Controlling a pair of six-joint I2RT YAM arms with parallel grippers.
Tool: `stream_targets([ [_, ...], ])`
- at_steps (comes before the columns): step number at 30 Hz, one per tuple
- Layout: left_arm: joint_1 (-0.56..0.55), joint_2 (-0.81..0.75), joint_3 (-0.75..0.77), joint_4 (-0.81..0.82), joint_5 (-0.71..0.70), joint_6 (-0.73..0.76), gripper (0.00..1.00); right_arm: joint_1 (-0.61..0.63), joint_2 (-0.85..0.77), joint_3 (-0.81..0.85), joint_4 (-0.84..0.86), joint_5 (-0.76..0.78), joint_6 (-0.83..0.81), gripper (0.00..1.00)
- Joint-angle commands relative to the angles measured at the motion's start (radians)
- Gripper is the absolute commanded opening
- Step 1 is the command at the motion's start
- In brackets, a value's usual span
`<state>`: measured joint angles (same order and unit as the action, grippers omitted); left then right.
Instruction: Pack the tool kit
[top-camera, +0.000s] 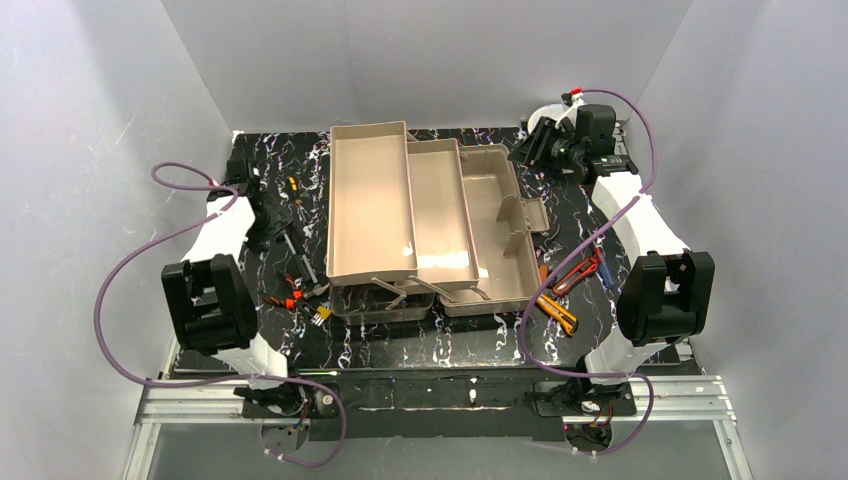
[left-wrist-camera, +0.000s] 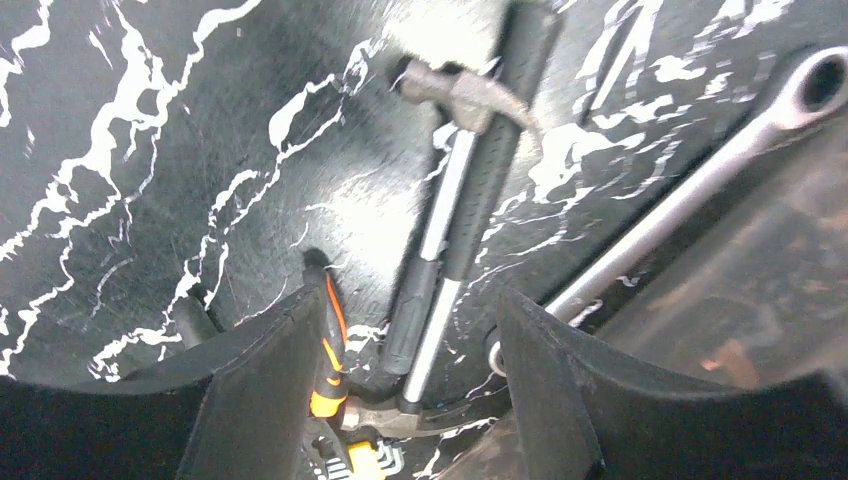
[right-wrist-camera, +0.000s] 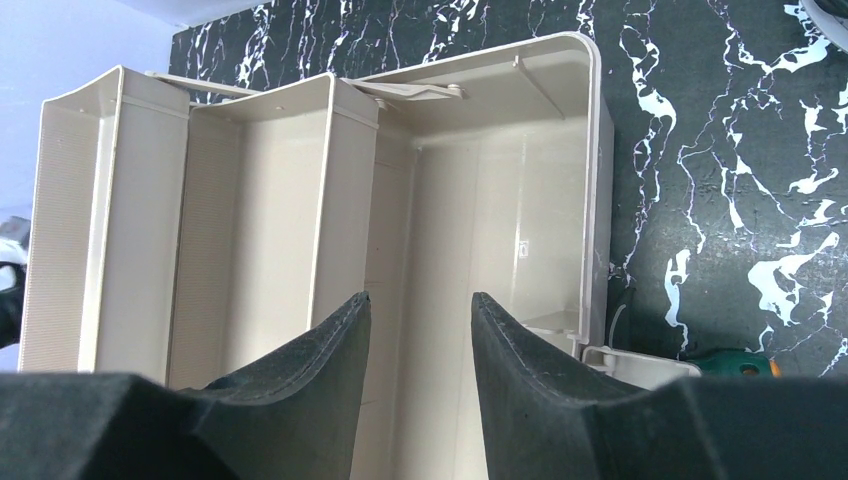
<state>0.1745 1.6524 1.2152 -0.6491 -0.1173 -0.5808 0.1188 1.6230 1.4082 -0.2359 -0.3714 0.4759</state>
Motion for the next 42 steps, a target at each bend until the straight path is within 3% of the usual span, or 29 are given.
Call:
stream_targets([
  [1, 0.0, -0.079, -0.019, 0.046, -0.037, 0.061, 0.62, -0.004, -0.004, 0.014, 0.026, -0.016, 0.004, 0.49],
  [10, 0.001, 0.156, 0.112, -0.111, 0.011, 0.052, 0.57, -0.005, -0.013, 0.012, 0.021, -0.014, 0.002, 0.5],
  [20, 0.002, 0.239, 0.132, -0.133, 0.005, 0.066, 0.44, -0.009, -0.013, 0.012, 0.025, -0.028, 0.004, 0.49],
  [23, 0.002, 0.252, 0.133, -0.136, 0.004, 0.068, 0.28, -0.013, -0.014, 0.011, 0.027, -0.033, 0.007, 0.5],
  [25, 0.006, 0.26, 0.132, -0.145, 0.002, 0.05, 0.13, -0.014, -0.017, 0.01, 0.03, -0.036, 0.01, 0.49],
  [26, 0.017, 0.263, 0.124, -0.148, 0.011, 0.03, 0.0, -0.015, -0.018, 0.01, 0.032, -0.04, 0.012, 0.49],
  [27, 0.032, 0.261, 0.11, -0.144, 0.041, 0.012, 0.0, -0.017, -0.017, 0.007, 0.036, -0.044, 0.013, 0.49],
  [29, 0.047, 0.24, 0.088, -0.116, 0.094, -0.001, 0.0, -0.02, -0.02, 0.006, 0.038, -0.05, 0.018, 0.49],
  [36, 0.029, -0.027, 0.022, -0.023, 0.067, 0.021, 0.0, -0.026, -0.02, 0.0, 0.047, -0.052, 0.021, 0.49],
  [37, 0.029, -0.128, 0.062, -0.039, 0.072, 0.039, 0.0, -0.03, -0.011, 0.003, 0.049, -0.06, 0.024, 0.5],
  [42, 0.029, -0.282, 0.157, -0.049, 0.17, 0.029, 0.0, -0.031, 0.003, 0.003, 0.059, -0.08, 0.031, 0.5],
])
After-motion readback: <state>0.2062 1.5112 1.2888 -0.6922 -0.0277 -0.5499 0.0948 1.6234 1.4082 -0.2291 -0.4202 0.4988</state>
